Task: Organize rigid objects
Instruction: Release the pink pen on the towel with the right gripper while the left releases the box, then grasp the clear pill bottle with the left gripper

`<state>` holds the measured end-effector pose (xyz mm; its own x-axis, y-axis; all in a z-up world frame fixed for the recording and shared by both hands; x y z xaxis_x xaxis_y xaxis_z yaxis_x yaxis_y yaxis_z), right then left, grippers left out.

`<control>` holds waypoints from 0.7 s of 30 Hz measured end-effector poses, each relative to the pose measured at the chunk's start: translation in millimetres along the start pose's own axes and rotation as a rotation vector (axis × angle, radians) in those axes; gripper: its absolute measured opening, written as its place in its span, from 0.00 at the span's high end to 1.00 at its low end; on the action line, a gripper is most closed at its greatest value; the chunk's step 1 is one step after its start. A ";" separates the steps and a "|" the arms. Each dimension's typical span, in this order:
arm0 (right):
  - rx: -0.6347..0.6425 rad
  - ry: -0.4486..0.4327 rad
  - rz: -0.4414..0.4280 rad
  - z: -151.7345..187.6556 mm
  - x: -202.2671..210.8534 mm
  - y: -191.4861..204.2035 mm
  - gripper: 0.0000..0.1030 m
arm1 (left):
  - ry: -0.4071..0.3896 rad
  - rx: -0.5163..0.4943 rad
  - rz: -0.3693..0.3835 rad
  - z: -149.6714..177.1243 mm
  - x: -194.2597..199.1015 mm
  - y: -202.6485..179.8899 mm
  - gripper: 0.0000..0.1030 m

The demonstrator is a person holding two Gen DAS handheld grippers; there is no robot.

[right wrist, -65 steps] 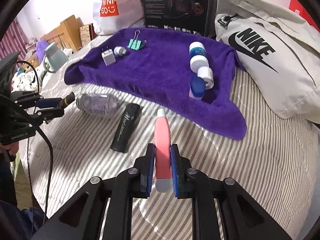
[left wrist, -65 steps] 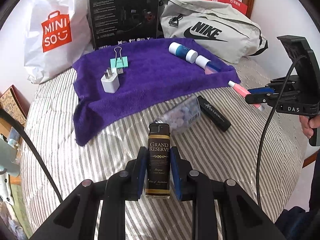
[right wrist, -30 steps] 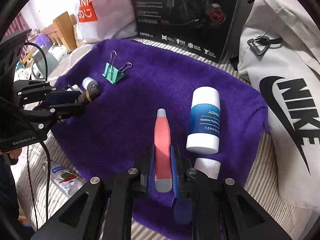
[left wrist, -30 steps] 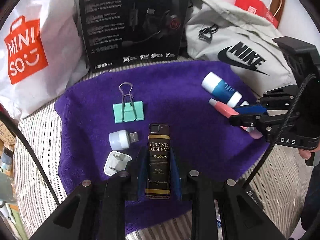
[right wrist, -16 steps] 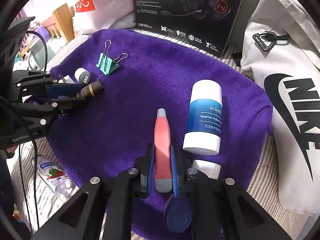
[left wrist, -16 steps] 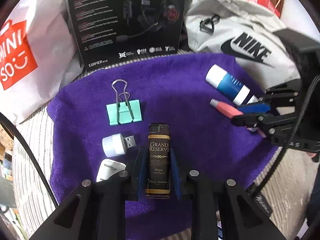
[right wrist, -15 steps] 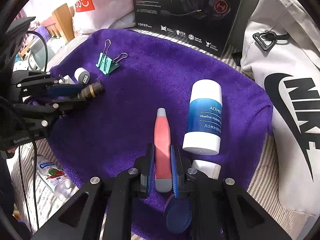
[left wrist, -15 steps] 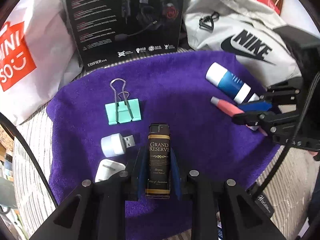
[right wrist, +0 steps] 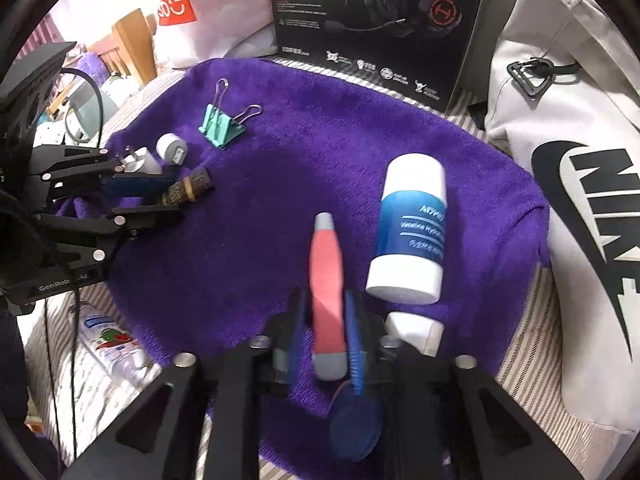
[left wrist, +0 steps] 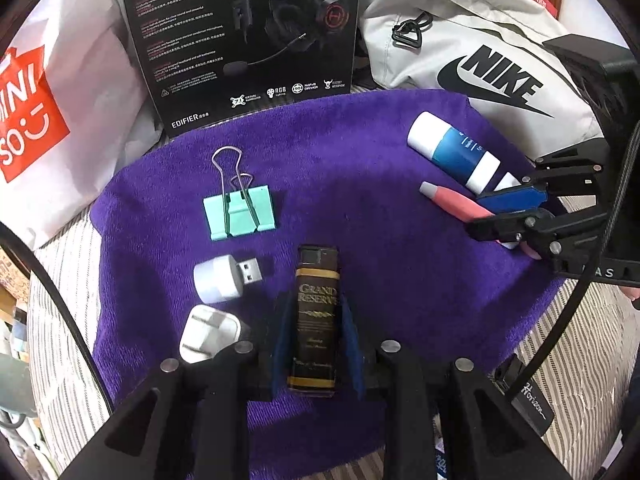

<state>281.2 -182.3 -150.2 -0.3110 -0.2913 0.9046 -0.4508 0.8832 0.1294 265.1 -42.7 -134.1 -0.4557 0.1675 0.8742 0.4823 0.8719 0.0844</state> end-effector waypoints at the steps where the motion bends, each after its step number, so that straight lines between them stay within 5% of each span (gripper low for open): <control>1: -0.003 0.001 -0.003 1.3 0.9 0.1 0.62 | 0.002 0.004 0.006 1.4 0.9 -0.6 0.69; 4: -0.014 -0.008 0.016 5.9 6.5 -1.3 0.56 | 0.007 0.007 0.018 6.5 3.7 -3.8 0.60; 11: -0.062 -0.061 0.017 22.3 42.6 -0.6 0.51 | -0.020 0.027 0.012 17.1 32.0 -7.2 0.57; 13: -0.078 -0.082 0.022 31.2 56.2 -0.3 0.48 | -0.048 0.007 0.001 21.7 47.9 -11.6 0.44; 21: -0.154 -0.120 -0.006 83.7 87.9 9.4 0.42 | -0.086 -0.164 0.066 56.3 83.2 -58.5 0.35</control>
<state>179.7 -230.4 -103.5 -0.4104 -0.3302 0.8500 -0.3223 0.9245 0.2034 156.9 -53.9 -93.2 -0.4777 0.2669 0.8370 0.6257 0.7722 0.1109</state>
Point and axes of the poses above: each gripper's, at about its wrist camera, not at the fingertips, and x roughly against the way its jaws point, y to its left, z to its underside, the point moved 6 cm from there along -x, roughly the way its jaws point, and after that the axes turned 9 degrees about -x, right-handed, at the moved point
